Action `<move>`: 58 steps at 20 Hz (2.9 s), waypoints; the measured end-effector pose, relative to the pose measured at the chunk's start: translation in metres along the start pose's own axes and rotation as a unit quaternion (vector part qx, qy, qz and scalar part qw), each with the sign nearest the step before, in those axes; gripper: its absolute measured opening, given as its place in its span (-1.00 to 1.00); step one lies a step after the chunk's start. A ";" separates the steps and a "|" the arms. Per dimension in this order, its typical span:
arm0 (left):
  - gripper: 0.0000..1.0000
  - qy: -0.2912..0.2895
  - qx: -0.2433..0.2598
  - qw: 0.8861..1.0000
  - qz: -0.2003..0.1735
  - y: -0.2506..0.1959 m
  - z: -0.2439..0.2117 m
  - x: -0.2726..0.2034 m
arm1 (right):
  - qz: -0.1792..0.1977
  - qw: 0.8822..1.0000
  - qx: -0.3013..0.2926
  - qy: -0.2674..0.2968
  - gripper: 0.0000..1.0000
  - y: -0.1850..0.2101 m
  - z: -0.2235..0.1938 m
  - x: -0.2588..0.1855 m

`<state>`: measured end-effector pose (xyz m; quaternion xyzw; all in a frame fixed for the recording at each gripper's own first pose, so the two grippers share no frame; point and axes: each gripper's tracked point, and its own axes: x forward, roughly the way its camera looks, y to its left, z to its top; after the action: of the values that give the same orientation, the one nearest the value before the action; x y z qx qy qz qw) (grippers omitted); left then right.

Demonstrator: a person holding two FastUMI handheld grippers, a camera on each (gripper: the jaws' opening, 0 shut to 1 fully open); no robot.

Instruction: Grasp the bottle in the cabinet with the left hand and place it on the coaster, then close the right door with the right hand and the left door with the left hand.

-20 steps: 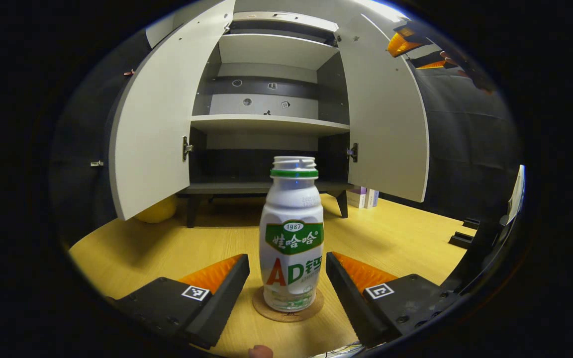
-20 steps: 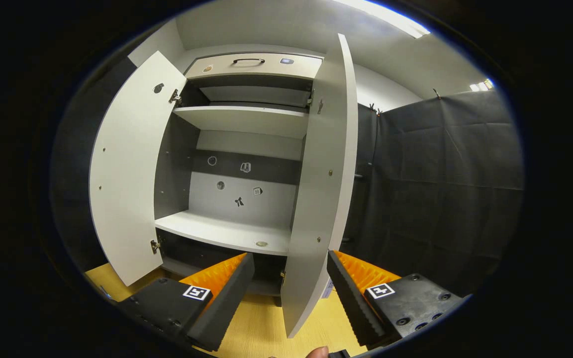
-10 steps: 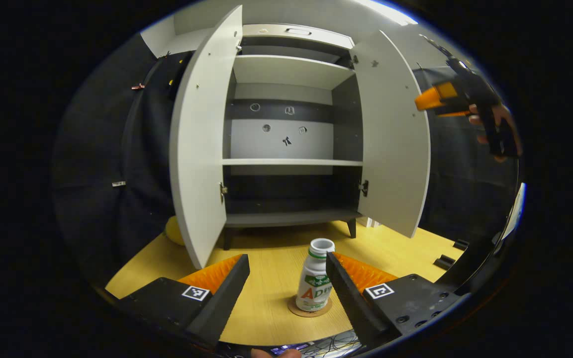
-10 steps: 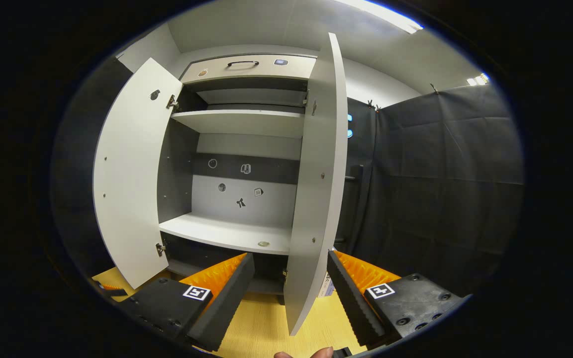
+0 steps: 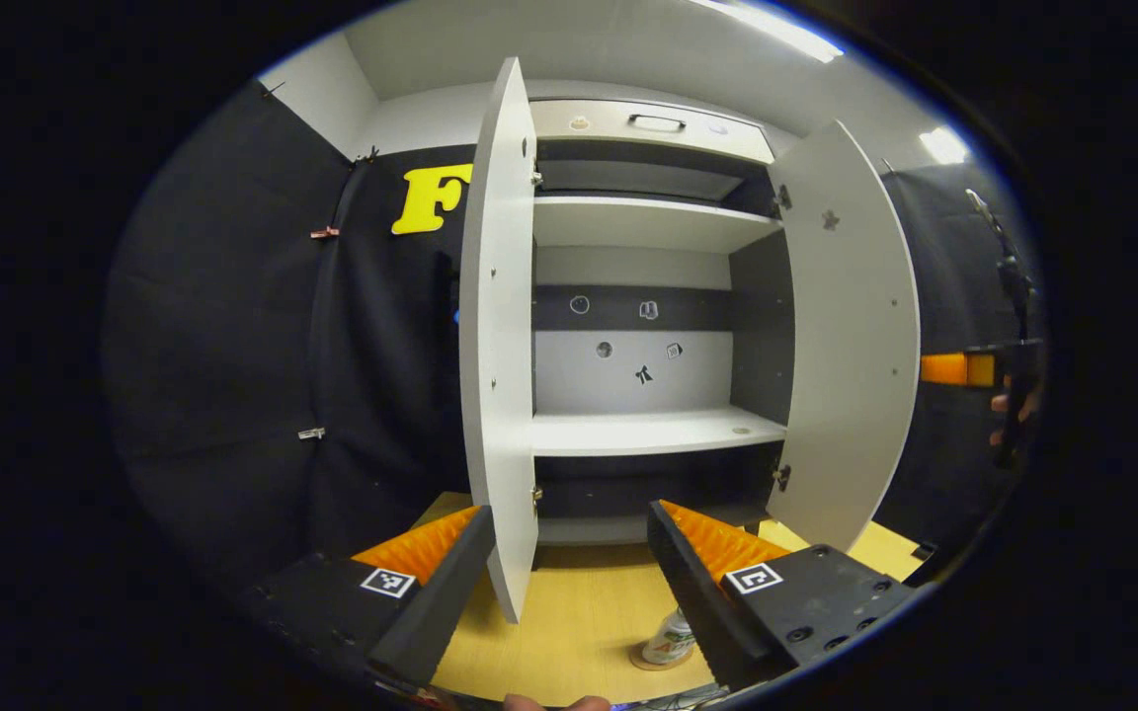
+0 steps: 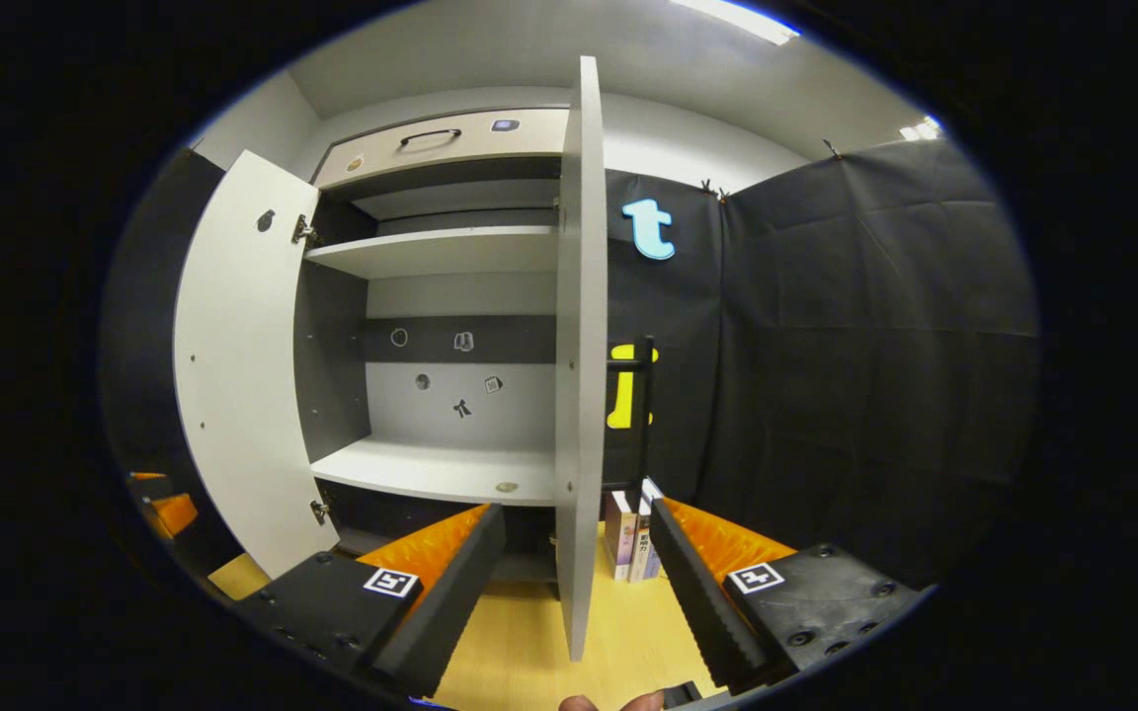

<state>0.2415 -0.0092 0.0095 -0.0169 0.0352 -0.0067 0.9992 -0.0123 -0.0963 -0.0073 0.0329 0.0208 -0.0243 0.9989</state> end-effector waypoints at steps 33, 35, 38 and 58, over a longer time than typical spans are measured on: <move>0.96 -0.013 0.018 0.993 0.114 0.008 0.042 -0.008 | 0.061 0.998 0.029 0.009 0.92 -0.004 0.007 0.071; 0.95 -0.017 0.018 0.993 0.113 0.009 0.044 -0.010 | 0.071 0.997 0.026 0.007 0.92 0.005 0.007 0.072; 0.96 -0.015 0.024 0.993 0.117 0.013 0.043 -0.010 | 0.085 0.996 0.032 0.010 0.92 0.020 0.006 0.075; 0.96 -0.004 0.023 0.988 0.151 0.057 0.035 -0.004 | 0.161 0.986 0.043 0.011 0.92 0.136 0.004 0.131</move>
<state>0.2411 0.0491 0.0432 0.0116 0.0335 0.1439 0.9890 0.1255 0.0331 -0.0005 0.0788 0.0253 0.1363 0.9872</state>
